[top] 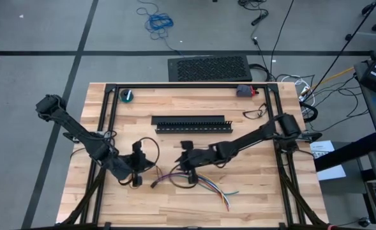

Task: Ziptie cables
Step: Wrap the cables together using a zip tie

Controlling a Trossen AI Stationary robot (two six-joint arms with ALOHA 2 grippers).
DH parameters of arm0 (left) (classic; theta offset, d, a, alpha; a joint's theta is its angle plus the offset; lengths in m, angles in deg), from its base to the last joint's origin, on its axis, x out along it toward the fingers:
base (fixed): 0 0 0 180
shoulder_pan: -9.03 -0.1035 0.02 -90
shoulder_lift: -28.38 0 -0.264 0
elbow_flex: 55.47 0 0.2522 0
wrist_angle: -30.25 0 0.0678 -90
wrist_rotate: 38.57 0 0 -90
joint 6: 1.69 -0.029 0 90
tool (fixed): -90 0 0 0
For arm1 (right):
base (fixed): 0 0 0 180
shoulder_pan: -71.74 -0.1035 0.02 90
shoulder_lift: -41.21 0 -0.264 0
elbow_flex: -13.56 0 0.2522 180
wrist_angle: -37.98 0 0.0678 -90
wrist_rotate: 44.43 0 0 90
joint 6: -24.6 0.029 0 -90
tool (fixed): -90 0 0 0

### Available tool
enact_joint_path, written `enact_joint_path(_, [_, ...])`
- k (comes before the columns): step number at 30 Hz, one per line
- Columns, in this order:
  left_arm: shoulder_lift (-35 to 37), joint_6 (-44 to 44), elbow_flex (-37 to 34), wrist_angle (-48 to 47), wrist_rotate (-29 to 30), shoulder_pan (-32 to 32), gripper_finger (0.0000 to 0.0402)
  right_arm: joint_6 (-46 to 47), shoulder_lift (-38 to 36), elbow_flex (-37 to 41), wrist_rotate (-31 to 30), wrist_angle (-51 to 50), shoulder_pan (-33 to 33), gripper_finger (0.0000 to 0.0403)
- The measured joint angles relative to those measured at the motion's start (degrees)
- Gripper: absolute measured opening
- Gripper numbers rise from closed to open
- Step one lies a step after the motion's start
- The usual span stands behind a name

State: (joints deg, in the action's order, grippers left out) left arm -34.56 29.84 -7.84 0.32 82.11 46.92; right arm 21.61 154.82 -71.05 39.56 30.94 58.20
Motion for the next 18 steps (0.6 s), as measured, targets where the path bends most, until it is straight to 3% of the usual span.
enact_joint_path(7, [0.0,4.2,0.0,-3.5,-2.2,0.9,0.0,-2.4,8.9,-9.7,5.9,-2.2,0.2,0.0146])
enact_joint_path(18, [0.0,6.9,5.2,-10.2,-2.8,3.2,0.0,-0.7,14.6,-12.2,8.9,-6.0,1.5,0.0143])
